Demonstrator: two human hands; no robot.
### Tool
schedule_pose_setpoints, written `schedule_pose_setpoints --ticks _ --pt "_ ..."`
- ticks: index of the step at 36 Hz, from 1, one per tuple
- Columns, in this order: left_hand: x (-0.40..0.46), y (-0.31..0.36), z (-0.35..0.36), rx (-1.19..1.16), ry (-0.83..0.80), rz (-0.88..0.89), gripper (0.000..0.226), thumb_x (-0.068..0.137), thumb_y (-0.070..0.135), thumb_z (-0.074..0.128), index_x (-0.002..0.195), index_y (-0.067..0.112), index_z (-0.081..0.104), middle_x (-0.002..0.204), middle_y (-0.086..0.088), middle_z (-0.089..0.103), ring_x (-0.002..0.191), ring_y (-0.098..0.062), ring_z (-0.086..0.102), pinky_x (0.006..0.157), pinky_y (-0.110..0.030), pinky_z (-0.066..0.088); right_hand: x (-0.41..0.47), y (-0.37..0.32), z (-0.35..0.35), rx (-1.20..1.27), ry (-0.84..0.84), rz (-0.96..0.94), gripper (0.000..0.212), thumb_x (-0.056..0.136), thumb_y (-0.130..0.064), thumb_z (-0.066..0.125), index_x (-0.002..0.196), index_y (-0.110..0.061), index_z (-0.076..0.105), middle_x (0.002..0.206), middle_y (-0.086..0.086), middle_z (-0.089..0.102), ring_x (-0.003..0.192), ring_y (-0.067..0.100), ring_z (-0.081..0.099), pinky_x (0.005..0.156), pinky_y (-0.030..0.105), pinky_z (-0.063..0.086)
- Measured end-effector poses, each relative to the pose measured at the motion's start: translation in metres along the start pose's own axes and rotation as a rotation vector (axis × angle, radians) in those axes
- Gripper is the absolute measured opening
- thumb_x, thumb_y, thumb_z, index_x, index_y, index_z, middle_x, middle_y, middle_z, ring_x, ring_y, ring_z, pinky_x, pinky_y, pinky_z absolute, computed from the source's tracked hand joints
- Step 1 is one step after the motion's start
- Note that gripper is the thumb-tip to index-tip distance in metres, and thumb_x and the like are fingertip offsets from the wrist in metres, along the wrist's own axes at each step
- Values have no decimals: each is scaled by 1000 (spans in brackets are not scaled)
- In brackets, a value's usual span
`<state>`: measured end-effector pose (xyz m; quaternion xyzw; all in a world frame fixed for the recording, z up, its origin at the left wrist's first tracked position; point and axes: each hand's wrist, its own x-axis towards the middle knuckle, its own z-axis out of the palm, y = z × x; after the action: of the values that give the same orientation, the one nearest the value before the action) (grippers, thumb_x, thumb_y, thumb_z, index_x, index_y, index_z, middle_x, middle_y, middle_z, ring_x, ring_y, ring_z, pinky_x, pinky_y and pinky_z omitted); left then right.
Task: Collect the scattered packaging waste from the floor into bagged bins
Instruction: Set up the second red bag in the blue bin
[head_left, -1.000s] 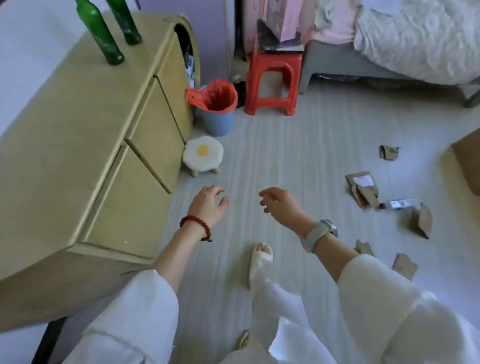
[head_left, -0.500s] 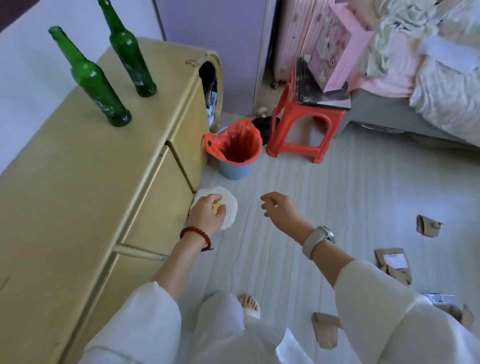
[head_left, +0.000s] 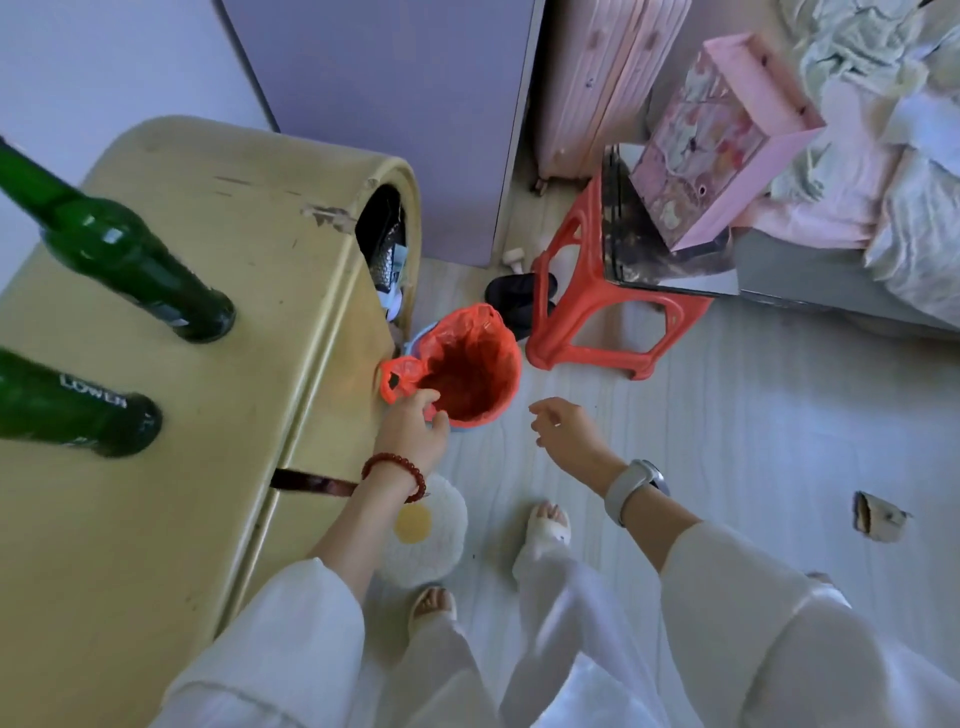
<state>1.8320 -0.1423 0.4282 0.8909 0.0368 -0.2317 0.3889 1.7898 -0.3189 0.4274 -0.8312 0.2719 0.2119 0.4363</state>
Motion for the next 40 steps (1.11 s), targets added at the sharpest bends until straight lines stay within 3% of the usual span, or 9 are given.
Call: schedule_pose_setpoints --ticks 5,10,13,16,21,24,29,33,40 --pt "85 12 24 1 16 -92 36 89 13 50 125 9 53 128 -9 55 117 -25 50 101 -35 39 88 -9 -28 -42 -39 7 31 94 -8 36 119 -9 55 100 10 59 94 36 62 78 38 50" --pt "164 0 77 -114 53 -266 39 88 9 50 127 8 49 128 -14 53 115 -29 51 101 -44 40 193 7 -43 -133 -96 -13 35 95 -9 34 126 -13 50 93 7 57 57 12 47 50 17 39" --pt "203 -21 119 -95 30 -401 44 89 10 48 133 8 44 135 -15 47 123 -28 45 106 -38 34 254 29 -36 -225 -137 0 40 94 -11 33 132 -17 46 102 9 57 69 19 52 64 28 44" --pt "239 -48 153 -59 28 -495 49 89 11 48 137 9 38 141 -14 39 130 -26 37 109 -36 29 309 51 -20 -319 -214 15 44 94 -10 33 137 -18 39 127 13 50 103 31 56 85 39 48" --pt "301 -104 195 85 26 -533 62 89 15 51 144 11 24 150 -15 25 139 -30 20 115 -39 15 390 85 24 -465 -268 -97 54 91 -6 36 144 -17 26 139 15 36 126 35 37 104 39 32" --pt "330 -137 212 215 46 -627 73 89 24 52 147 22 8 155 -13 4 142 -34 3 115 -46 11 429 100 56 -480 -244 -161 65 89 -6 38 147 -22 13 145 15 25 130 37 27 106 39 25" --pt "357 -180 228 211 140 -751 82 87 32 53 146 30 -4 155 -10 -5 141 -38 3 113 -54 9 474 115 96 -405 -198 -169 75 88 -1 36 147 -30 -2 154 14 6 136 37 19 106 42 27" --pt "365 -202 234 217 292 -691 85 82 28 60 147 23 4 149 -20 13 132 -42 22 108 -50 23 494 128 113 -360 -174 -187 79 85 3 36 147 -29 -1 140 13 35 114 36 48 88 38 42" --pt "352 -196 220 114 313 -447 61 89 7 48 144 7 21 142 -22 34 126 -36 38 105 -38 29 466 143 91 -406 -85 -60 71 84 5 33 146 -26 20 136 14 37 115 38 46 92 43 41"
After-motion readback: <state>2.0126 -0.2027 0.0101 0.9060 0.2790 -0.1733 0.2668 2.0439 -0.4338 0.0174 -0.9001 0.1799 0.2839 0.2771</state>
